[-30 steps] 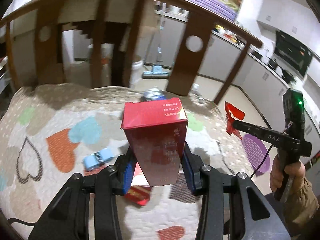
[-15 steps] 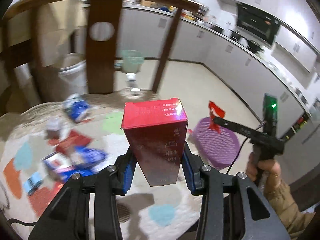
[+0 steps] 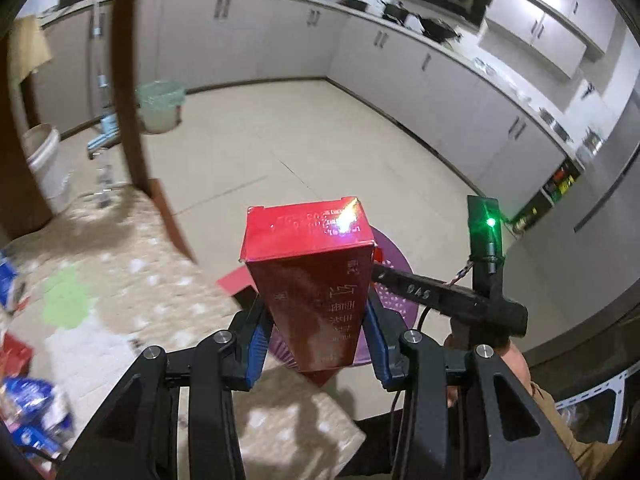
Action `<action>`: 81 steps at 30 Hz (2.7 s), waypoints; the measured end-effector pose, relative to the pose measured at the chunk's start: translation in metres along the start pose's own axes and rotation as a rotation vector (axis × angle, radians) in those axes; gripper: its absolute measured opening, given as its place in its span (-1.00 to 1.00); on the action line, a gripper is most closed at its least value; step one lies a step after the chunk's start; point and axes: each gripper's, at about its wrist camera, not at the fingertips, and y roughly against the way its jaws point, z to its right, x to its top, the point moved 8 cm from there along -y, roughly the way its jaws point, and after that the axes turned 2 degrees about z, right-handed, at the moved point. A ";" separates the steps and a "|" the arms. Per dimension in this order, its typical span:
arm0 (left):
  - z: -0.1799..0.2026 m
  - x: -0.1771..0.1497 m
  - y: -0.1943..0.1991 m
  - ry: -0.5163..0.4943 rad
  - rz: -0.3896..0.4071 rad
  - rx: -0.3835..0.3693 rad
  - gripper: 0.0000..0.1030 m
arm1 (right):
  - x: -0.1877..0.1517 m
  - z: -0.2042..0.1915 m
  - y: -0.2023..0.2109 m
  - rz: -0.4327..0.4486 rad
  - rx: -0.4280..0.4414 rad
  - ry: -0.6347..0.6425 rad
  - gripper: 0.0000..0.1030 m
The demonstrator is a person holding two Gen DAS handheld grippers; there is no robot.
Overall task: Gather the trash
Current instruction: 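Carry the red box and ribbon over the purple basket and open both tools, then move both open tools back over the bed, then grasp the blue toothpaste box with the right tool while the left approaches the red gold-lettered box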
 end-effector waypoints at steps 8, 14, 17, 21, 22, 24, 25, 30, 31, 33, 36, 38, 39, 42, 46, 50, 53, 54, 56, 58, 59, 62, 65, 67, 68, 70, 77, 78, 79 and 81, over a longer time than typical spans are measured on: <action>0.013 -0.007 -0.057 -0.027 -0.077 0.024 -0.20 | -0.011 0.037 -0.014 -0.094 -0.053 -0.072 -0.57; 0.005 -0.012 -0.072 -0.014 -0.095 0.048 -0.19 | -0.010 0.037 -0.016 -0.092 -0.067 -0.056 -0.54; 0.004 -0.010 -0.067 -0.006 -0.083 0.053 0.01 | -0.009 0.036 -0.014 -0.088 -0.060 -0.056 -0.42; -0.003 -0.009 -0.051 0.017 -0.051 0.057 0.29 | -0.006 0.032 -0.012 -0.061 -0.072 -0.046 0.00; -0.003 -0.009 -0.046 0.028 -0.047 0.056 0.31 | -0.005 0.031 -0.011 -0.054 -0.076 -0.043 0.01; -0.006 -0.010 -0.038 0.047 -0.039 0.056 0.34 | -0.003 0.029 -0.011 -0.047 -0.076 -0.039 0.03; -0.007 -0.012 -0.032 0.053 -0.033 0.060 0.35 | -0.003 0.028 -0.011 -0.044 -0.078 -0.035 0.07; -0.011 -0.022 -0.011 0.053 -0.017 0.105 0.37 | -0.001 0.013 -0.015 -0.036 -0.081 -0.004 0.11; -0.012 -0.025 -0.006 0.053 -0.017 0.110 0.37 | 0.000 0.008 -0.016 -0.032 -0.081 0.007 0.13; -0.015 -0.033 0.001 0.051 -0.018 0.121 0.37 | 0.001 -0.001 -0.018 -0.023 -0.080 0.024 0.17; -0.024 -0.046 0.018 0.058 -0.018 0.150 0.38 | 0.004 -0.019 -0.018 -0.002 -0.070 0.058 0.23; -0.030 -0.051 0.027 0.068 -0.018 0.166 0.38 | 0.004 -0.030 -0.018 0.009 -0.064 0.077 0.27; -0.034 -0.055 0.033 0.077 -0.016 0.176 0.39 | 0.004 -0.039 -0.018 0.015 -0.058 0.092 0.28; -0.050 -0.064 0.056 0.097 0.001 0.219 0.39 | 0.002 -0.057 -0.020 0.023 -0.047 0.123 0.28; -0.075 -0.077 0.087 0.123 0.028 0.280 0.40 | -0.005 -0.090 -0.024 0.038 -0.039 0.191 0.31; -0.108 -0.091 0.120 0.155 0.053 0.353 0.40 | -0.013 -0.118 -0.028 0.048 -0.028 0.254 0.36; -0.144 -0.104 0.146 0.207 0.069 0.436 0.41 | -0.022 -0.141 -0.031 0.049 -0.014 0.307 0.38; -0.158 -0.109 0.155 0.236 0.074 0.462 0.41 | -0.025 -0.146 -0.033 0.048 -0.014 0.320 0.40; -0.188 -0.122 0.172 0.310 0.085 0.510 0.41 | -0.033 -0.158 -0.038 0.039 -0.007 0.353 0.42; -0.221 -0.137 0.192 0.401 0.101 0.566 0.41 | -0.039 -0.167 -0.043 0.027 -0.002 0.380 0.43; -0.231 -0.143 0.200 0.433 0.108 0.587 0.41 | -0.042 -0.170 -0.044 0.023 -0.002 0.390 0.43; -0.262 -0.164 0.219 0.507 0.113 0.651 0.41 | -0.054 -0.183 -0.051 0.008 -0.001 0.435 0.44; -0.276 -0.183 0.223 0.507 0.083 0.681 0.42 | -0.063 -0.192 -0.055 -0.006 0.000 0.468 0.44; -0.278 -0.192 0.219 0.477 0.060 0.674 0.43 | -0.067 -0.197 -0.057 -0.014 0.004 0.479 0.45; -0.278 -0.195 0.215 0.462 0.047 0.663 0.43 | -0.070 -0.200 -0.059 -0.020 0.009 0.485 0.45; -0.277 -0.202 0.202 0.443 0.018 0.616 0.43 | -0.074 -0.207 -0.062 -0.031 0.023 0.496 0.45; -0.270 -0.211 0.172 0.389 -0.030 0.529 0.50 | -0.097 -0.246 -0.069 -0.079 0.129 0.559 0.45; -0.271 -0.213 0.168 0.390 -0.037 0.529 0.50 | -0.102 -0.253 -0.070 -0.090 0.152 0.567 0.45; -0.272 -0.215 0.165 0.395 -0.042 0.525 0.50 | -0.106 -0.259 -0.070 -0.101 0.173 0.573 0.45; -0.275 -0.219 0.160 0.400 -0.051 0.525 0.50 | -0.118 -0.272 -0.073 -0.127 0.211 0.589 0.45</action>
